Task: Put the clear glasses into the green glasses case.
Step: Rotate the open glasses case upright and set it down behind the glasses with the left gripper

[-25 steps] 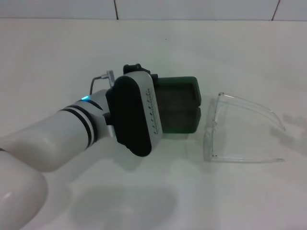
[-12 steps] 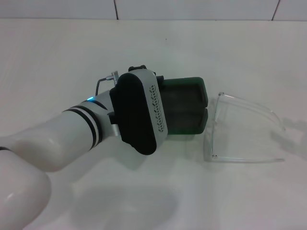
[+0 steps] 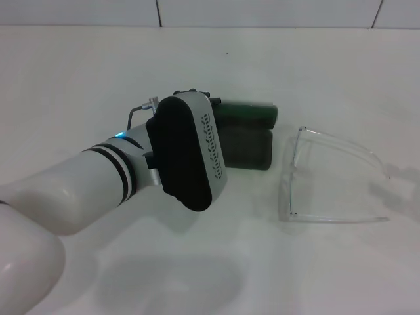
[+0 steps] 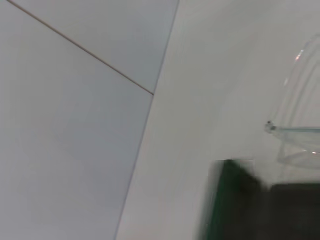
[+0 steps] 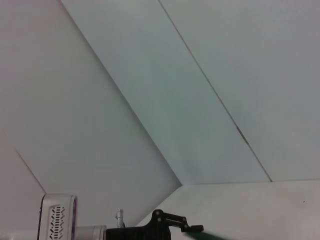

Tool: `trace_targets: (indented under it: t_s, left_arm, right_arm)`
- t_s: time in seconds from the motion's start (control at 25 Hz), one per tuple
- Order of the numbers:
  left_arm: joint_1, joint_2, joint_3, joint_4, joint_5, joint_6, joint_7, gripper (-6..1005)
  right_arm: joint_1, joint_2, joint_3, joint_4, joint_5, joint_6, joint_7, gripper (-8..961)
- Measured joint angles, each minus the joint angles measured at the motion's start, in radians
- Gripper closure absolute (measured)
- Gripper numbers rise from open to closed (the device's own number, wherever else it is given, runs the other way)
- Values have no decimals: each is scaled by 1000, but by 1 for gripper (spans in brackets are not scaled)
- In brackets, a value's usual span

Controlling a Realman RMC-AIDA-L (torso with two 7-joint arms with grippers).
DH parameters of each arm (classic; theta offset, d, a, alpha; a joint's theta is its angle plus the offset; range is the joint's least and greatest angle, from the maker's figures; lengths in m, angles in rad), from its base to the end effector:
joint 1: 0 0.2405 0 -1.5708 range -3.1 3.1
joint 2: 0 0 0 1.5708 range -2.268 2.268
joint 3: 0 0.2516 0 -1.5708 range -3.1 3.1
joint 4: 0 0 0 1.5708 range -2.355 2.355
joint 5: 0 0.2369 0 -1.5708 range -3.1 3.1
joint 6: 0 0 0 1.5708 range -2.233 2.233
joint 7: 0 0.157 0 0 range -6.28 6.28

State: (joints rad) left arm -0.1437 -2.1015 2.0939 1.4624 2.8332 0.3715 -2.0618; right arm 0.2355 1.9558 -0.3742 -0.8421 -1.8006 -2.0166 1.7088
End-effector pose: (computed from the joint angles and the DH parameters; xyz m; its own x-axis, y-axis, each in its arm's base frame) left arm -0.1496 0.3412 -0.1097 0.9142 -0.2752 -0.2975 -0.4052 -0.6332 -0.6595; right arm 0.3283 0.2502 0.1383 0.4794 -0.4291 -0.7655 -0.6875 -0.7258 -0.0238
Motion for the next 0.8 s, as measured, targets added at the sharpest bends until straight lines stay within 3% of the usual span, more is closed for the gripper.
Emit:
trace_targets:
  t_s: [0.2,0.4,0.8]
  left_arm:
    - [1,1,-9,32,0,58,0,678]
    - [1,2,-38,83,0,122,-8,605]
    - [-48,5,-149,161,-1,167,-118,611]
  right_arm:
    - [-1,1,1,0,1,-3,0,309]
    - [-1,1,2,0,1,-4,-1,310]
    - [-2,3,2,23,-1,-4,-23,311]
